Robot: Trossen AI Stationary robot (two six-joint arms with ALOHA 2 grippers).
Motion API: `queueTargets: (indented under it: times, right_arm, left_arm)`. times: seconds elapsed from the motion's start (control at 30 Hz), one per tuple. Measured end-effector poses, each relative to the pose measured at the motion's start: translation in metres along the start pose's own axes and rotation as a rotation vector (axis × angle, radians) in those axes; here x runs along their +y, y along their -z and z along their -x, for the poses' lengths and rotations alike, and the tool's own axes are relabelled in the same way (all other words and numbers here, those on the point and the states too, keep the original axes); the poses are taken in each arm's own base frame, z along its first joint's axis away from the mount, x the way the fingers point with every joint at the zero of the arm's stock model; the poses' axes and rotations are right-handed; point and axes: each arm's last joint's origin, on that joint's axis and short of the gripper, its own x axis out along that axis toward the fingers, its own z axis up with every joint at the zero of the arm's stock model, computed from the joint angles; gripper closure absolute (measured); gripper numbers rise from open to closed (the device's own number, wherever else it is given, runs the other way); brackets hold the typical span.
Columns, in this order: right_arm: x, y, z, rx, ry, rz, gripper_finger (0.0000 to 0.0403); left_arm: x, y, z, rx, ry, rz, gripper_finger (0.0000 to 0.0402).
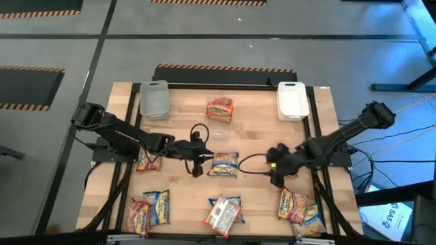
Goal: Sort Maruchan noodles
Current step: Put the top orange noodle into the transparent bin
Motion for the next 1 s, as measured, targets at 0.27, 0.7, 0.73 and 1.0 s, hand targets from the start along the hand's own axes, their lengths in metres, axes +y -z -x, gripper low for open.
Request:
queueTargets:
  times: [0.27,0.7,0.73,1.0]
  right_arm:
    - [-0.021,0.023,0.007,0.164,0.274,-0.217,0.0162]
    - [-0.013,0.027,-0.019,0.120,0.416,0.141,0.0162]
    - [-0.014,0.029,-0.022,0.144,0.432,0.145,0.0162]
    - [-0.018,0.032,-0.039,0.211,0.517,0.212,0.0162]
  left_arm:
    - [-0.001,0.000,0.001,-0.017,-0.059,-0.007,0.0331]
    - [-0.001,0.000,0.001,-0.021,-0.077,-0.008,0.0331]
    - [-0.001,0.000,0.001,-0.021,-0.077,-0.008,0.0331]
    - [0.000,0.000,0.001,-0.022,-0.083,-0.009,0.0331]
